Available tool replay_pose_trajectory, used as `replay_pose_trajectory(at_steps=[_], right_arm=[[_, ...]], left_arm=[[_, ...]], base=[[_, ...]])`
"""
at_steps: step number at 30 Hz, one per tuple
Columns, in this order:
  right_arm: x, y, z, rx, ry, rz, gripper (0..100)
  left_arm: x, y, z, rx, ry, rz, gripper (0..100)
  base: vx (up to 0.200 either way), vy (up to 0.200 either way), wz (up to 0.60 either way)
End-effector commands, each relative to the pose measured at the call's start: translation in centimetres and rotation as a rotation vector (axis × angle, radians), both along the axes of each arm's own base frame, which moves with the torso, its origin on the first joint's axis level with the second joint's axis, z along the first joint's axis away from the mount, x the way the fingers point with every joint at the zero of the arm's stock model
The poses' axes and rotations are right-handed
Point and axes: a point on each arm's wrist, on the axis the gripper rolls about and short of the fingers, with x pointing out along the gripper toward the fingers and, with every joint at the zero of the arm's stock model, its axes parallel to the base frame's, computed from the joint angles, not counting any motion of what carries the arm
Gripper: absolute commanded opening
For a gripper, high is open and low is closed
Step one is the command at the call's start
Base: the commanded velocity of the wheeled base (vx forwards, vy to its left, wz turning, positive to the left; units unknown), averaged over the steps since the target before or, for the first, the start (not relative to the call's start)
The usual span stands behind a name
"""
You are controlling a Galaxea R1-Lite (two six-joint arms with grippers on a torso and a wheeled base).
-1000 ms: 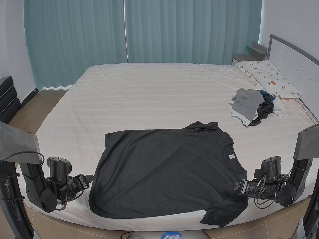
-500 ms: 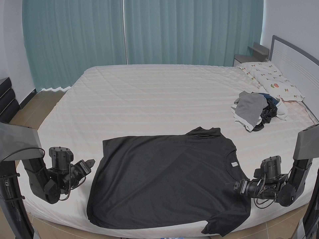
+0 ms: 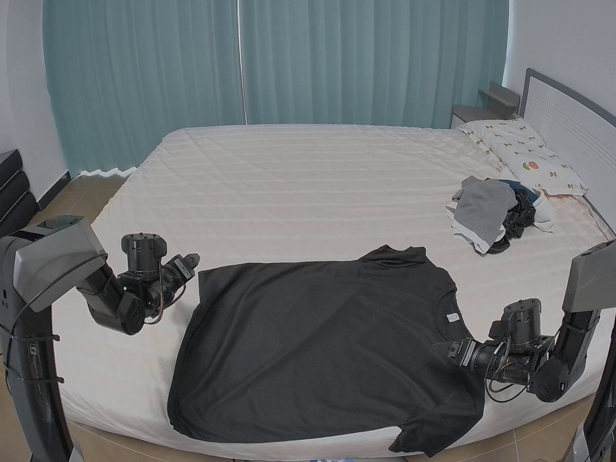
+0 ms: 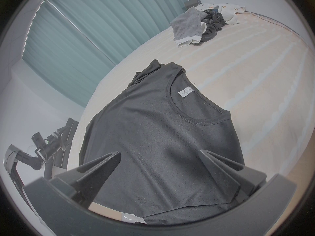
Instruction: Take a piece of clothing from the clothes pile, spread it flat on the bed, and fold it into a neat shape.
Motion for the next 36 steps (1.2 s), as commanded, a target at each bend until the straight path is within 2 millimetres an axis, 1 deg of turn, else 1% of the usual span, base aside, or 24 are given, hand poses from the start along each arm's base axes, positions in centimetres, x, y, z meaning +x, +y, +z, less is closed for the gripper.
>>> replay_pose_trajectory(at_steps=[1,3,6,13,21,30,36], right_arm=[[0.2,0.7,-0.6,0.023,0.007,-0.025,100],[0.5,0.7,-0.5,0.037,-0.004,-0.037,100],[0.6,0.8,-0.4,0.043,-0.019,-0.049,100],[0.5,1.0,-0.1,0.049,-0.032,-0.039,100],[0.5,1.1,-0.4,0.046,-0.023,-0.038,100],[0.5,1.1,-0.2,0.048,-0.029,-0.037,100],[0.4,1.5,-0.3,0.048,-0.025,-0.021,100]], left_arm=[[6.5,-0.1,-3.9,0.002,0.032,0.021,100],[7.6,0.0,-3.8,-0.026,0.0,0.037,100],[8.5,-0.7,-5.0,-0.054,-0.003,0.043,100],[8.3,-0.6,-5.3,-0.076,0.014,0.039,100],[8.3,-0.9,-5.8,-0.087,0.02,0.038,100],[8.3,-1.5,-5.8,-0.125,0.03,-0.043,100],[8.6,-1.5,-5.9,-0.124,0.041,-0.047,100]], base=[[0.0,0.0,0.0],[0.0,0.0,0.0],[0.0,0.0,0.0],[0.0,0.0,0.0],[0.0,0.0,0.0],[0.0,0.0,0.0],[0.0,0.0,0.0]])
